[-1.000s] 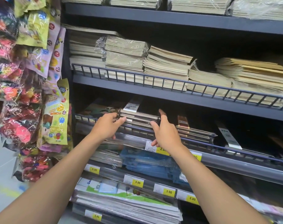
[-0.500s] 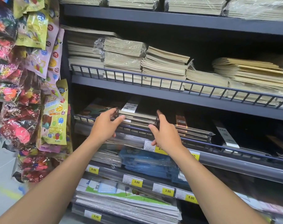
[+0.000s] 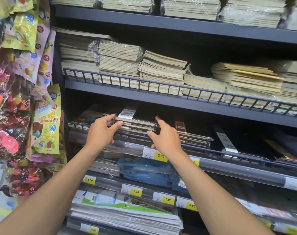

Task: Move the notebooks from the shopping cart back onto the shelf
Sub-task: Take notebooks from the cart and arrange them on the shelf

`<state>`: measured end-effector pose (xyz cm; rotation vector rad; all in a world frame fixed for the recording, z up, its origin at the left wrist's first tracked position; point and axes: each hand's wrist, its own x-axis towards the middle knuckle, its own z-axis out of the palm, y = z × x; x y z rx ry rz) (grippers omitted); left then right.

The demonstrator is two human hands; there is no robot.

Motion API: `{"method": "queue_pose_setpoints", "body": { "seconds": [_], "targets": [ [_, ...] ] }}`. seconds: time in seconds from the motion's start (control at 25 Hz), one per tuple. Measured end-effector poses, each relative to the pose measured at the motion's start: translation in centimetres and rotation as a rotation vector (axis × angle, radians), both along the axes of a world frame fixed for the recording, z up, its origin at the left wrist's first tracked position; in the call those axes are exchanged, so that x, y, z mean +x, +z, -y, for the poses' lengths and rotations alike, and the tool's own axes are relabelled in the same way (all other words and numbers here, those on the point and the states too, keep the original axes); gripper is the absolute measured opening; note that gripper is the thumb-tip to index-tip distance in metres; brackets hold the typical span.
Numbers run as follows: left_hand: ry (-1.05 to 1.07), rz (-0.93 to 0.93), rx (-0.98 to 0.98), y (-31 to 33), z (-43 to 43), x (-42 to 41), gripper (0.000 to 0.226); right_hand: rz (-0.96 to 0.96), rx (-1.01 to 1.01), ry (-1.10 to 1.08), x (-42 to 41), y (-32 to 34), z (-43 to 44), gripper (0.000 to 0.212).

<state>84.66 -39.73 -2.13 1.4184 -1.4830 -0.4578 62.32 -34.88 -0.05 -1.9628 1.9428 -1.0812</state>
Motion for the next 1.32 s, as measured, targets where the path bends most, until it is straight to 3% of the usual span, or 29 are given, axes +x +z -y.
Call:
{"method": "queue_pose_setpoints", "body": {
  "seconds": [0.48, 0.56, 0.72, 1.12, 1.2, 1.32],
  "targets": [
    [-0.063, 0.051, 0.021, 0.3, -0.3, -0.3, 0.046, 0.066, -0.106, 0.004, 0.2, -0.2, 0.0, 0.063],
    [-0.114, -0.038, 0.046, 0.4, -0.1, -0.4, 0.053, 0.115, -0.079, 0.04, 0.1, -0.3, 0.1, 0.063],
    [-0.073, -0.066, -0.004, 0.4, -0.2, -0.3, 0.034, 0.294, -0.089, 0.049, -0.2, -0.3, 0.4, 0.058],
    [-0.125, -0.015, 0.031, -0.2, -0.8, -0.4, 0.038, 0.136, -0.113, 0.04, -0.5, -0.7, -0.1, 0.059],
    [-0.153, 0.068, 0.1, 0.2, -1.4, -0.3, 0.032, 0.142, -0.032, 0.053, -0.6, -0.5, -0.2, 0.067],
    [-0.085, 0.398, 0.139, 1.1, -1.0, 0.1, 0.037, 0.102, 0.216, 0.081, -0.5, 0.2, 0.0, 0.076]
  ]
}}
